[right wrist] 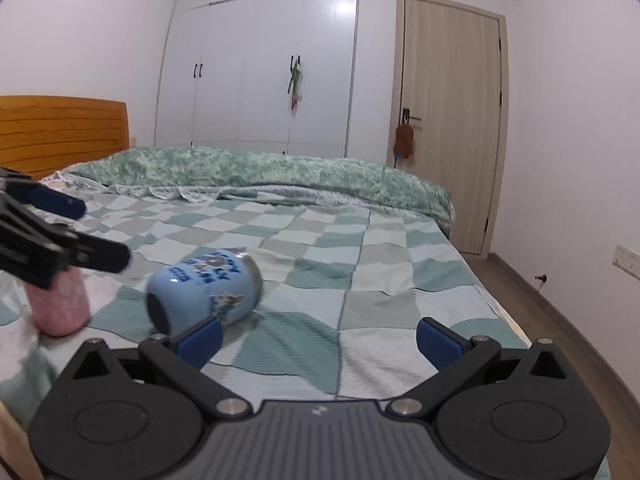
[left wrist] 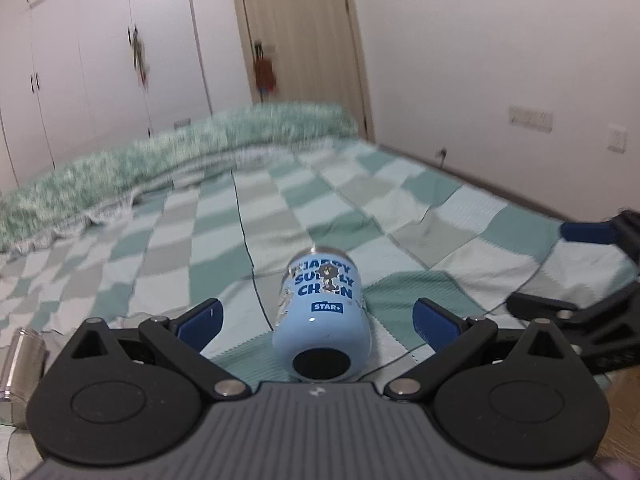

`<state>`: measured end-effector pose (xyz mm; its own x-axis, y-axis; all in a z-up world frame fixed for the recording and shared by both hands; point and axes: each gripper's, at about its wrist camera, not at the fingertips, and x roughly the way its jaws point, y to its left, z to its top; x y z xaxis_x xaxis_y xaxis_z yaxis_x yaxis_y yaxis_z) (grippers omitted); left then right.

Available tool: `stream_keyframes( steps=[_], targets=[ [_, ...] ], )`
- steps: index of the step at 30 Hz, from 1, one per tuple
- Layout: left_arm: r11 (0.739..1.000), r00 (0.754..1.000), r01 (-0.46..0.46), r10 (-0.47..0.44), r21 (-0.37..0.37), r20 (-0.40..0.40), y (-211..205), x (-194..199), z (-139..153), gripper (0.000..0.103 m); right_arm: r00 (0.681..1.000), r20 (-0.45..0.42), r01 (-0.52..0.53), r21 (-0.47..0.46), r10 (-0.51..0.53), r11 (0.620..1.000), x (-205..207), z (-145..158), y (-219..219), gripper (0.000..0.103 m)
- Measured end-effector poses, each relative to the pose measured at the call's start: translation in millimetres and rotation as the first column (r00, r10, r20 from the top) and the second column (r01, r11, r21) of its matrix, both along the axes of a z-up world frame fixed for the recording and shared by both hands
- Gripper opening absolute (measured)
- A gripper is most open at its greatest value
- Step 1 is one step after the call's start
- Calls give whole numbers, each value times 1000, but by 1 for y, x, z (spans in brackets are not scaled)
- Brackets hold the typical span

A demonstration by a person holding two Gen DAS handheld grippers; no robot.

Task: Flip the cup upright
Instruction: 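Reach the left tool to the lying light-blue cup and grasp its body, then lift the light-blue cup with the left tool and tilt it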

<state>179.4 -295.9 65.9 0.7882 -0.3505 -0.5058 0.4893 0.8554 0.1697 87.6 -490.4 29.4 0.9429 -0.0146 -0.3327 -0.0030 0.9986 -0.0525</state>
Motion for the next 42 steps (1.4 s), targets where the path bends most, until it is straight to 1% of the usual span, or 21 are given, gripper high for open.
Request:
stream_keyframes(
  steps=[3, 5, 8, 10, 12, 15, 16, 18, 20, 23, 26, 28, 33, 38, 42],
  targets=[
    [999, 996, -35, 38, 34, -79, -19, 33, -12, 103, 1000, -24, 0, 0, 0, 1000, 14, -1, -11, 103],
    [998, 990, -54, 60, 44, -131, -28, 50, -19, 103, 999, -38, -1, -2, 0, 1000, 22, -2, -17, 103],
    [993, 973, -88, 102, 74, -209, -38, 78, -31, 103, 998, -64, -7, 5, 8, 1000, 34, -4, -27, 103],
    [991, 959, -105, 123, 82, -256, -41, 93, -36, 103, 995, -95, -14, 10, 15, 1000, 44, -6, -32, 103],
    [990, 948, -113, 135, 90, -288, -44, 102, -40, 103, 993, -116, -19, 11, 20, 1000, 51, -6, -36, 103],
    [985, 940, -118, 151, 124, -307, -51, 109, -45, 102, 986, -161, -29, 17, 31, 999, 67, -7, -45, 103],
    [983, 936, -121, 159, 135, -315, -53, 111, -47, 101, 985, -170, -25, 15, 27, 1000, 72, -7, -48, 103],
    [979, 924, -132, 178, 154, -338, -56, 116, -52, 88, 983, -185, -15, 13, 17, 1000, 82, -9, -54, 103],
    [976, 907, -143, 196, 164, -373, -57, 121, -57, 87, 980, -200, -12, 25, 17, 1000, 90, -10, -58, 103],
    [974, 899, -166, 215, 157, -381, -57, 122, -57, 86, 976, -216, -10, 28, 16, 1000, 98, -13, -59, 103],
    [973, 884, -197, 230, 121, -408, -53, 122, -52, 86, 975, -221, -18, 30, 24, 999, 100, -14, -56, 103],
    [974, 881, -196, 225, 111, -417, -53, 120, -50, 85, 976, -216, -22, 34, 28, 999, 98, -13, -55, 103],
    [978, 887, -182, 208, 100, -412, -57, 105, -45, 85, 978, -206, -22, 52, 33, 998, 87, -8, -51, 103],
    [980, 899, -184, 201, 81, -389, -54, 82, -26, 85, 981, -191, -21, 58, 32, 998, 66, 2, -46, 103],
    [980, 898, -191, 196, 51, -393, -42, 57, -10, 85, 982, -185, -16, 65, 28, 998, 46, 10, -41, 103]
  ],
)
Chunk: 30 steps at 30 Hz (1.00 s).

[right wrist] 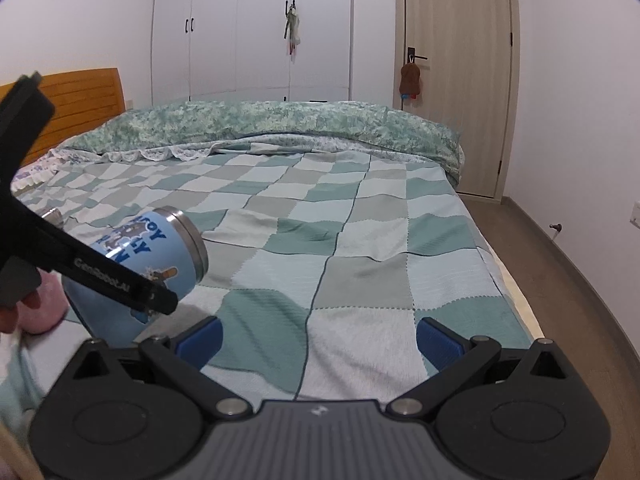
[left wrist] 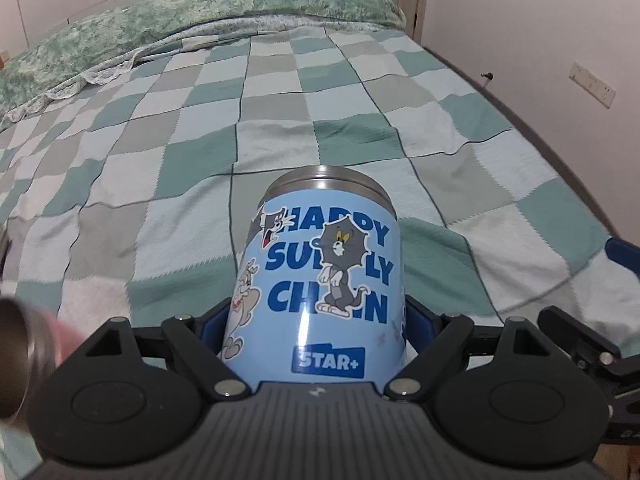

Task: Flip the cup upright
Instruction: 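Lift the light-blue cup with the left tool and tilt it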

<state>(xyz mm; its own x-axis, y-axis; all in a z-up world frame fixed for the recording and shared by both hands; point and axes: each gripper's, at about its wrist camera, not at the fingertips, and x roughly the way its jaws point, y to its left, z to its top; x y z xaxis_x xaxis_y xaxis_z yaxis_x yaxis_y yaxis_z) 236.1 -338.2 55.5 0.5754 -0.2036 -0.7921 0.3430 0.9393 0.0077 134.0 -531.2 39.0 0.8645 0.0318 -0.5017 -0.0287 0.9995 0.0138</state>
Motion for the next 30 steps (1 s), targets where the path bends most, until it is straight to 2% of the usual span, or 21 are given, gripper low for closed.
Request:
stream_keyframes(
  steps=[6, 9, 13, 18, 21, 25, 27, 29, 30],
  targets=[
    [999, 999, -32, 31, -41, -34, 25, -42, 12, 85, 1000, 14, -20, -2, 20, 1000, -35, 16, 16, 103],
    [997, 997, -58, 54, -57, -60, 38, -61, 9, 86, 999, 21, -40, -1, 40, 999, -52, 20, 27, 103],
    [991, 989, -111, 102, -79, -108, 51, -75, -4, 86, 998, 21, -62, 3, 62, 998, -70, 22, 42, 103],
    [985, 976, -157, 144, -71, -166, 57, -79, -31, 86, 997, -13, -72, -4, 72, 997, -83, 13, 53, 103],
    [986, 980, -154, 145, -64, -136, 57, -82, -34, 86, 997, -41, -68, 2, 68, 998, -85, 5, 54, 103],
    [988, 981, -136, 123, -77, -147, 59, -82, -34, 86, 996, -61, -63, 8, 64, 998, -87, -1, 55, 103],
    [989, 984, -122, 109, -84, -138, 61, -84, -32, 91, 996, -63, -62, 9, 63, 998, -88, 0, 55, 103],
    [990, 992, -91, 81, -107, -100, 65, -90, -23, 103, 996, -61, -61, 11, 61, 998, -91, 2, 57, 103],
    [990, 995, -78, 70, -116, -75, 69, -95, -17, 103, 996, -60, -61, 12, 62, 998, -92, 4, 58, 103]
  ],
)
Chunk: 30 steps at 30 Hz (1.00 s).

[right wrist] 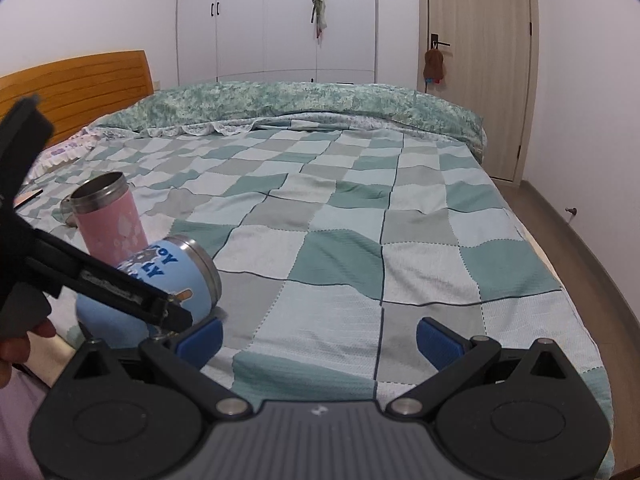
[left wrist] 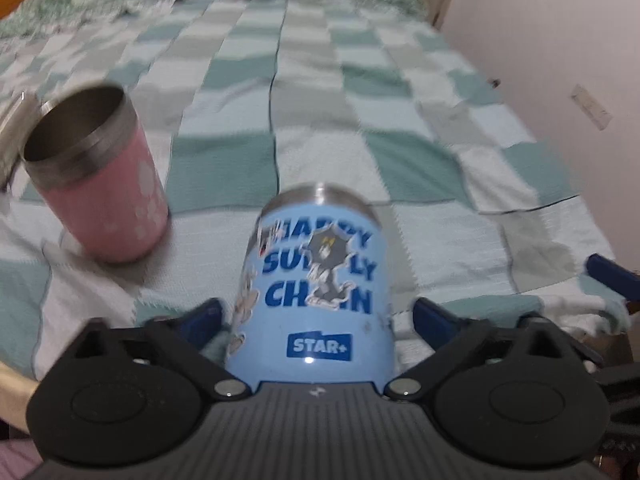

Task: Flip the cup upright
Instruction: 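Lift the light-blue cup with the left tool and tilt it, then grasp the light-blue cup with the right tool while the left tool releases it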

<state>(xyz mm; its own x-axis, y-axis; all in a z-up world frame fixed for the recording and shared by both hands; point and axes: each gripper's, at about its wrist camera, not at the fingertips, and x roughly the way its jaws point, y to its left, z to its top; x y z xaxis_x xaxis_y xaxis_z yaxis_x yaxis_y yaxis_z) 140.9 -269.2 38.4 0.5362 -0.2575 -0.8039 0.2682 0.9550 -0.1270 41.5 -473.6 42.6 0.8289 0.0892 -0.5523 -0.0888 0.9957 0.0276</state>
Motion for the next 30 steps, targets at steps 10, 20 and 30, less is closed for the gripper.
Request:
stream_keyframes(
  steps=[10, 20, 30],
  targets=[
    [997, 985, 80, -76, -17, 154, 65, -37, 46, 103, 998, 18, -53, -5, 53, 999, -11, 26, 29, 103],
    [997, 981, 76, -78, 14, 175, 138, -33, 39, 103, 995, -71, -71, 52, 75, 996, 19, 33, 89, 103],
    [988, 970, 151, -155, 39, 189, 165, -9, 19, 103, 969, -244, 57, 95, -32, 994, 78, 19, 126, 103]
  ],
)
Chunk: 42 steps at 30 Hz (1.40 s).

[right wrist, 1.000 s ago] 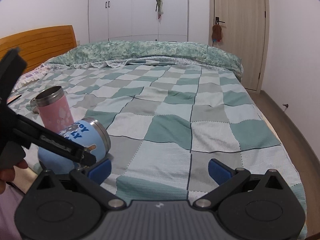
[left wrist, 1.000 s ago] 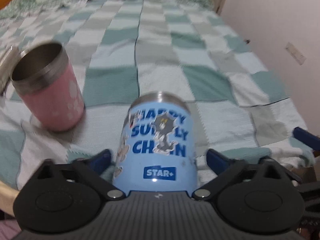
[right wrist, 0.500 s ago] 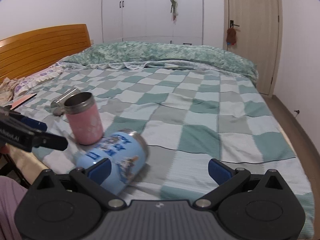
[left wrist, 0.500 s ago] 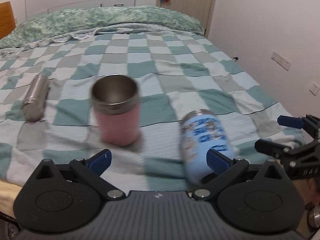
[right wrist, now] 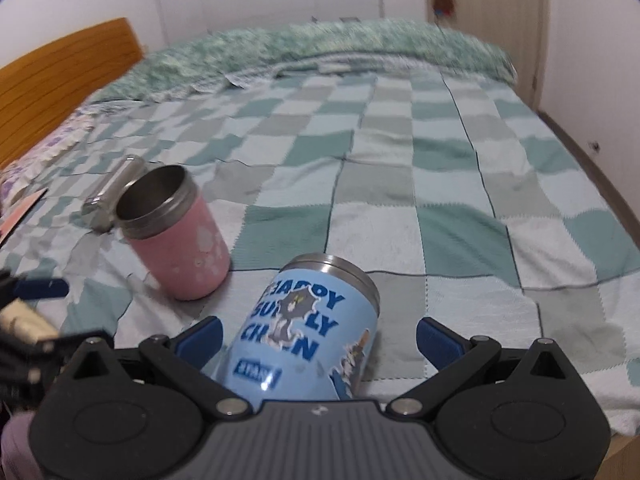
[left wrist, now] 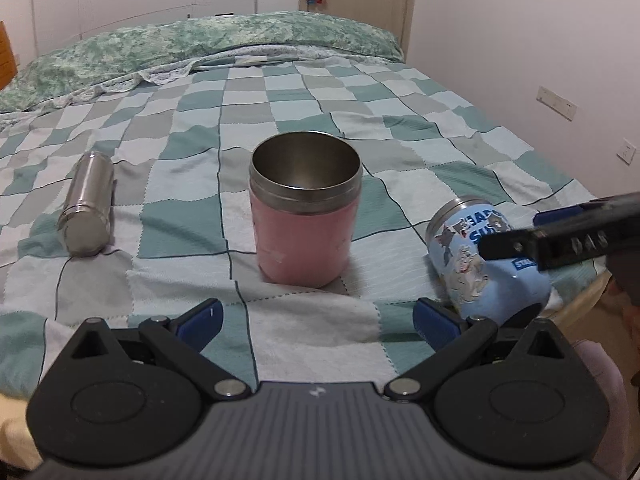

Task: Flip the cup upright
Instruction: 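Grasp the light-blue cup with the right tool while the left tool releases it, then rotate the held light-blue cup with the right tool until its opening faces up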

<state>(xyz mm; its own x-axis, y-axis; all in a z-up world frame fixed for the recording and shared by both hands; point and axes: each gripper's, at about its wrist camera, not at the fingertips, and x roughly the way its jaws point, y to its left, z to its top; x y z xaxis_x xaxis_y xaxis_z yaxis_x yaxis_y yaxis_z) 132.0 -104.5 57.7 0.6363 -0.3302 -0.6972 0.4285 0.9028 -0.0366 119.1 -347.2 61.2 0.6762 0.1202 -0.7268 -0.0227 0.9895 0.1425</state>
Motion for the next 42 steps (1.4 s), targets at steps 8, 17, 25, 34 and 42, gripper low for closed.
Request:
stream_keyframes(
  steps=[8, 17, 25, 34, 42],
  targets=[
    [999, 999, 39, -39, -3, -1, 5, 21, -13, 103, 985, -152, 85, 40, -78, 996, 45, -18, 2, 103],
    [999, 999, 31, -32, -29, -7, 12, 29, -20, 103, 963, -257, 116, 150, -74, 982, 59, -38, -5, 87],
    [999, 1000, 21, -21, -42, -2, 16, 25, -19, 103, 984, -170, 90, 174, -61, 981, 43, -34, -6, 86],
    [997, 999, 15, -12, -76, 40, 25, 10, -6, 103, 999, 34, -10, 186, 4, 982, 5, -5, -4, 84],
    [994, 996, -22, 31, -111, 82, 41, 0, 5, 103, 967, 253, -41, 77, 20, 996, 6, 21, 14, 83]
  ],
)
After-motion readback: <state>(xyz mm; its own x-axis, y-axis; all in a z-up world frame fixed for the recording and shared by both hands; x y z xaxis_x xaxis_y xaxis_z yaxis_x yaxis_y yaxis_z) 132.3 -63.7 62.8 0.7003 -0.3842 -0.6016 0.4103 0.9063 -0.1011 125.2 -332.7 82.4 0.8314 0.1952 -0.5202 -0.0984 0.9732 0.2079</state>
